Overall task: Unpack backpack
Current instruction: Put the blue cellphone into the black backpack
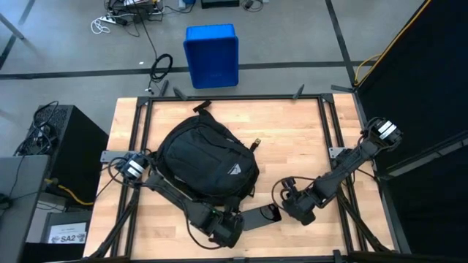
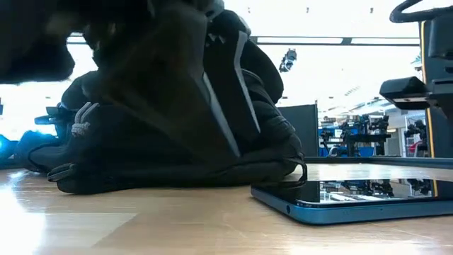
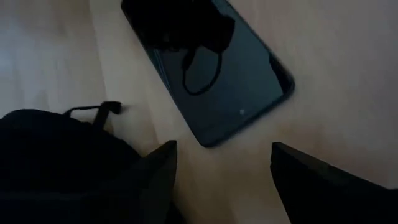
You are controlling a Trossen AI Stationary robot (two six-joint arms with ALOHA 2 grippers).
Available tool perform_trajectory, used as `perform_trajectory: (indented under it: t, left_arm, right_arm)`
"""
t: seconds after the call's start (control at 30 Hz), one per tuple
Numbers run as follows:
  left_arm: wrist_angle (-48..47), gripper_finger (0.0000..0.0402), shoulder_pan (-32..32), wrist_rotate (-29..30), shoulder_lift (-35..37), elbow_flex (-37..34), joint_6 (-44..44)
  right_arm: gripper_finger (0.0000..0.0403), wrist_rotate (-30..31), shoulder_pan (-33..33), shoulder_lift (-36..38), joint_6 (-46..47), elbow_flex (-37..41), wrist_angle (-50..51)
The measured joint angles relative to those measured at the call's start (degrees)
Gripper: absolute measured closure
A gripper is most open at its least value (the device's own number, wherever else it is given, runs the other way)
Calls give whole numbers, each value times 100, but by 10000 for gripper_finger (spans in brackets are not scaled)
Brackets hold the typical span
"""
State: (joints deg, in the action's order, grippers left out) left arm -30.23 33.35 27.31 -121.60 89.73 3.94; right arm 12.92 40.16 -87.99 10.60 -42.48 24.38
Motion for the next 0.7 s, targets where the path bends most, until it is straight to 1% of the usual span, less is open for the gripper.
perform_trajectory:
  t: [0.1, 0.23, 0.33, 0.43, 0.5, 0.57, 0.7]
  left_arm:
    - [80, 175, -9, -6, -7, -8, -308]
    - [358, 175, -27, -46, -43, -6, -695]
    - [387, 175, -35, -133, -74, -8, -879]
    - [418, 175, -61, -127, -70, -6, -1007]
    - [417, 175, -73, -128, -70, -6, -1181]
    - [447, 175, -79, -128, -70, -6, -1433]
    - [532, 174, -130, -133, -109, -2, -1550]
  right_arm:
    - [327, -174, -13, 0, -253, 0, -255]
    - [251, -224, -17, 0, -517, 0, -413]
    - [193, -121, -30, 0, -645, 0, -380]
    - [147, 103, -42, -88, -953, 0, -476]
    - [126, 174, -56, -266, -1226, 0, -614]
    - [115, 196, -72, -508, -1567, -24, -830]
    - [113, 302, -83, -907, -1957, -126, -1230]
